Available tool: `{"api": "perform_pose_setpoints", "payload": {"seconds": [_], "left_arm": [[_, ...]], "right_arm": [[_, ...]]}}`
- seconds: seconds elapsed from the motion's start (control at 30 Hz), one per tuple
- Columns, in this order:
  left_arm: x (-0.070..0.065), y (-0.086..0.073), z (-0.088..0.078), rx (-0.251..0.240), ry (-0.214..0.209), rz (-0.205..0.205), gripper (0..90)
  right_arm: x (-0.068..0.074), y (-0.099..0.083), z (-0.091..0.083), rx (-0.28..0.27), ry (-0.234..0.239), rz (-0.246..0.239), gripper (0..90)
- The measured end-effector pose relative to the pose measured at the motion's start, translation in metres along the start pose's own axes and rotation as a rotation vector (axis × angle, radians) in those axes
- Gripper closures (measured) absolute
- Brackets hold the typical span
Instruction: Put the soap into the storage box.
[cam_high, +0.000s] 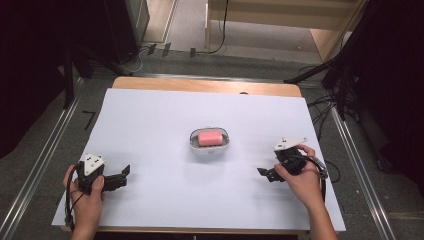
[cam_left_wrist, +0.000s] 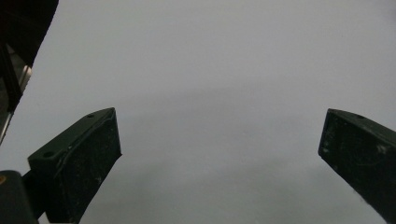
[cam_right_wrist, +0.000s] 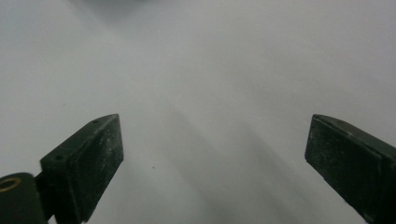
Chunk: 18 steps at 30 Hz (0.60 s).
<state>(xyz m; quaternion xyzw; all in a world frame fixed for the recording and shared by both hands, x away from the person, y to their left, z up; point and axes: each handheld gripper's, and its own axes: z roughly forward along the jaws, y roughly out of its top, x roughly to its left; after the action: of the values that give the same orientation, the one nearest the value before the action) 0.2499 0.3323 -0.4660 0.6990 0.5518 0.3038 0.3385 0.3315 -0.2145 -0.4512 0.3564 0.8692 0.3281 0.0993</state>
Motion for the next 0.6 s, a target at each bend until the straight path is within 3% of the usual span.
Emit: {"api": "perform_pose_setpoints", "payload": {"seconds": [0.6], "left_arm": [[0.0, 0.0, 0.0, -0.003, 0.0, 0.0, 0.0]], "right_arm": [[-0.006, -0.041, -0.018, -0.057, -0.05, 0.084, 0.0]]}}
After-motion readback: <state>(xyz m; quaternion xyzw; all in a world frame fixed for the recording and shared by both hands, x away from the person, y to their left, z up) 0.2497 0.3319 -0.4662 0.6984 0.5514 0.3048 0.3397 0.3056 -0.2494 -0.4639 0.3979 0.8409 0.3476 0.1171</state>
